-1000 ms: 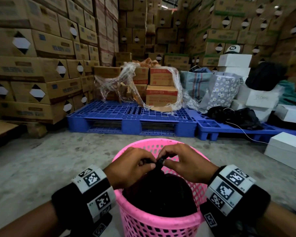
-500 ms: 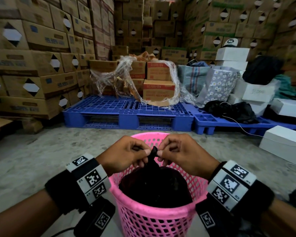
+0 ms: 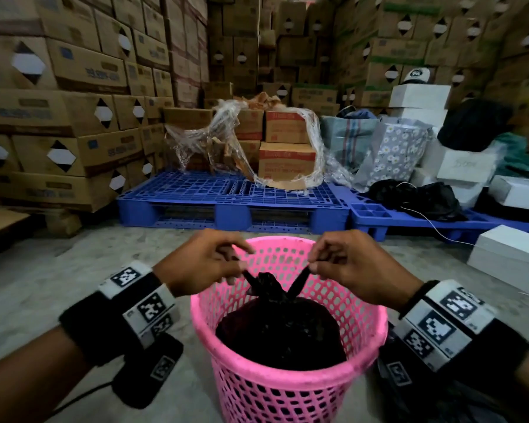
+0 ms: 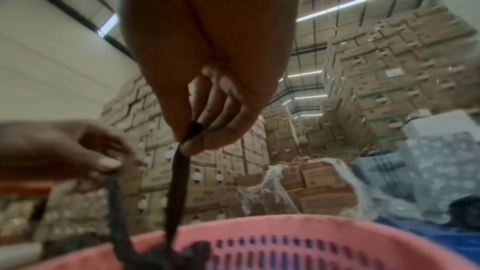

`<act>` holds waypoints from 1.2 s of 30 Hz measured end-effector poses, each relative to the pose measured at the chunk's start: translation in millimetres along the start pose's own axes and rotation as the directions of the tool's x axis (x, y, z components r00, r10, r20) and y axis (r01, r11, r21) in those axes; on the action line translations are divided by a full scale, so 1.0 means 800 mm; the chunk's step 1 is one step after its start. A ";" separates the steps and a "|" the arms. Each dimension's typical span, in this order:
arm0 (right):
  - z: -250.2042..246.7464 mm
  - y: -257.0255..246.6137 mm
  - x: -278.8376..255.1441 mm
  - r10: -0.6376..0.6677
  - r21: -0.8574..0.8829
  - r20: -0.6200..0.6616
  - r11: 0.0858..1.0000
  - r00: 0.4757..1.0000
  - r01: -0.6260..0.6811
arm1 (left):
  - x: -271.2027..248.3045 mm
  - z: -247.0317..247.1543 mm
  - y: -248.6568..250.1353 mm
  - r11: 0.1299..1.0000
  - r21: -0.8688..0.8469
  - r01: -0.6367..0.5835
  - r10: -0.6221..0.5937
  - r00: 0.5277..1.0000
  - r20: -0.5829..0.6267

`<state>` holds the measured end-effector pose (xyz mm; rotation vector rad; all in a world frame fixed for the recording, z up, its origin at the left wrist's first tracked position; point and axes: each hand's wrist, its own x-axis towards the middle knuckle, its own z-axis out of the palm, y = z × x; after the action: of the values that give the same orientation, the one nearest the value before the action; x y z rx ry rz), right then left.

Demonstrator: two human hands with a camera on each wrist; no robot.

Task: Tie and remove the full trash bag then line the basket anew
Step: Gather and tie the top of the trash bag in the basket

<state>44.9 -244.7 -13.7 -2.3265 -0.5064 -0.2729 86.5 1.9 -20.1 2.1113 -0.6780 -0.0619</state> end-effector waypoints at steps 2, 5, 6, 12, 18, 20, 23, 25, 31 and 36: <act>0.013 -0.020 0.002 -0.076 0.089 -0.015 0.993 0.997 0.077 | 0.004 0.022 0.011 0.996 -0.080 -0.044 0.057 0.983 0.174; 0.028 -0.028 0.001 -0.125 0.139 0.004 0.983 0.992 0.123 | 0.015 0.049 0.013 0.996 -0.016 -0.090 0.091 0.969 0.231; 0.027 -0.021 -0.001 -0.116 0.161 -0.002 0.980 0.993 0.114 | 0.018 0.049 0.010 0.997 -0.009 -0.078 0.078 0.979 0.188; -0.003 0.079 -0.038 0.252 -0.491 0.105 0.854 0.962 -0.170 | 0.023 0.029 -0.012 0.997 -0.057 -0.051 0.057 0.993 0.103; 0.019 0.137 -0.061 0.366 -0.475 0.180 0.845 0.913 -0.245 | 0.041 0.029 -0.021 0.998 -0.061 -0.035 0.041 0.993 0.112; 0.022 0.140 -0.063 0.358 -0.472 0.171 0.848 0.918 -0.243 | 0.053 0.025 -0.017 1.000 -0.008 -0.022 0.023 0.988 0.155; 0.016 0.138 -0.062 0.401 -0.444 0.189 0.849 0.896 -0.287 | 0.070 0.020 0.000 0.999 0.020 0.039 -0.042 0.982 0.184; -0.001 0.118 -0.053 0.457 -0.436 0.231 0.838 0.859 -0.328 | 0.079 0.015 0.024 0.992 0.004 0.126 -0.125 0.985 0.122; -0.114 -0.016 -0.018 0.561 -0.508 0.264 0.772 0.784 -0.381 | 0.086 -0.063 0.146 0.945 -0.093 0.315 -0.324 0.939 -0.117; -0.232 -0.175 0.003 0.606 -0.424 0.221 0.765 0.764 -0.485 | 0.071 -0.233 0.281 0.909 -0.189 0.371 -0.405 0.895 -0.189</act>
<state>-22.3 -282.1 205.5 -2.7595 0.1138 0.3792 88.0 11.2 276.8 2.0400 -0.1033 -0.0901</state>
